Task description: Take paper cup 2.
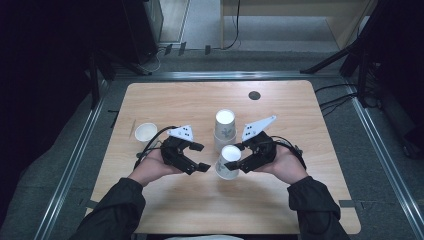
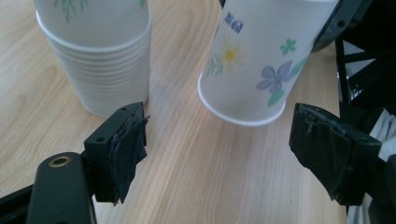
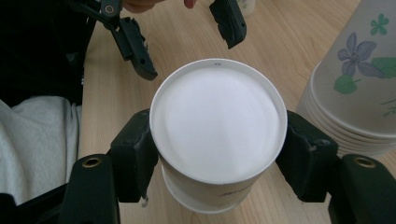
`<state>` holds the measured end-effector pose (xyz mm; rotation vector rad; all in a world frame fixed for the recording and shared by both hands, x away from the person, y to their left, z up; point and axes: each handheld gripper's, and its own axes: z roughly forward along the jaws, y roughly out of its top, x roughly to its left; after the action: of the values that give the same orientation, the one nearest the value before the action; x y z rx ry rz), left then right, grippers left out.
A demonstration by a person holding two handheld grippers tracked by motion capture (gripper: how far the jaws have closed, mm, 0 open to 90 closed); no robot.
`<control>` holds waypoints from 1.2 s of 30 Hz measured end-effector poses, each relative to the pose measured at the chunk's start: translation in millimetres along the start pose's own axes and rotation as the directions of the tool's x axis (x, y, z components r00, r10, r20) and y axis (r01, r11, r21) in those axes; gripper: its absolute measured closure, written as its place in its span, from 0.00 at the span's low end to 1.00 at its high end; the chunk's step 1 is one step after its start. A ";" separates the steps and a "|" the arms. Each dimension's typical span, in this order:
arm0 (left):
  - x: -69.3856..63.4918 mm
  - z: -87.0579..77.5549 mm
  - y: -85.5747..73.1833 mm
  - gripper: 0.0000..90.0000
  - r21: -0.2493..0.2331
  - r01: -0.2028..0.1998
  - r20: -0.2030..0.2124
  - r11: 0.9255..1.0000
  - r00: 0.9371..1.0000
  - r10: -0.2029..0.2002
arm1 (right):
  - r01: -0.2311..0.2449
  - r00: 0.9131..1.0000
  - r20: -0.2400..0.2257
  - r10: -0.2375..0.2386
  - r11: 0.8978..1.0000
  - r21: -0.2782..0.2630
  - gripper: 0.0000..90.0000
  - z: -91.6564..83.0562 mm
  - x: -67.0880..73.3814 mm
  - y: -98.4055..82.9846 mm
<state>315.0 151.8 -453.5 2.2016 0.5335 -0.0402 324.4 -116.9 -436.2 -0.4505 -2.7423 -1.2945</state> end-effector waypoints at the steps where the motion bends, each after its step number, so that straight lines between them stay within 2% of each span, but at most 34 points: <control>1: -0.5 0.5 0.3 0.21 -0.005 0.000 0.010 1.000 1.000 0.000 | -0.001 1.000 0.000 0.001 1.000 -0.005 0.38 0.1 0.2 -0.4; 3: -1.5 1.8 0.5 0.21 0.004 -0.013 0.047 1.000 0.999 0.013 | -0.007 1.000 -0.003 0.006 1.000 -0.008 0.38 0.2 1.5 -1.6; 8: -5.2 7.4 -0.3 0.20 0.013 -0.047 0.025 0.999 0.999 0.047 | -0.025 0.999 -0.031 0.024 0.999 -0.031 0.38 4.5 2.1 -3.5; 14: -6.1 12.0 -1.3 0.21 -0.009 -0.034 0.064 0.999 0.997 0.035 | -0.024 0.999 -0.041 0.022 0.999 -0.044 0.38 8.1 5.9 0.7; 22: -13.5 19.9 -0.6 0.22 -0.013 -0.078 0.094 0.997 0.992 0.079 | -0.039 0.997 -0.066 0.034 0.997 -0.074 0.38 5.8 8.7 5.7; 25: -13.8 21.5 -0.5 0.23 -0.016 -0.087 0.103 0.996 0.991 0.088 | -0.030 0.997 -0.068 0.024 0.996 -0.082 0.38 3.3 9.5 6.8; 28: -14.3 22.3 0.0 0.23 -0.034 -0.080 0.117 0.996 0.990 0.084 | -0.033 0.997 -0.070 0.026 0.995 -0.100 0.38 0.9 9.4 8.1; 36: -16.2 24.5 0.4 0.25 -0.059 -0.079 0.112 0.995 0.990 0.085 | -0.039 0.996 -0.078 0.032 0.994 -0.102 0.38 2.5 9.9 11.1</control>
<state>304.1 127.2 -465.5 2.1506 0.3760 -0.1065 318.4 -106.0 -427.6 -0.4456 -2.6026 -1.4195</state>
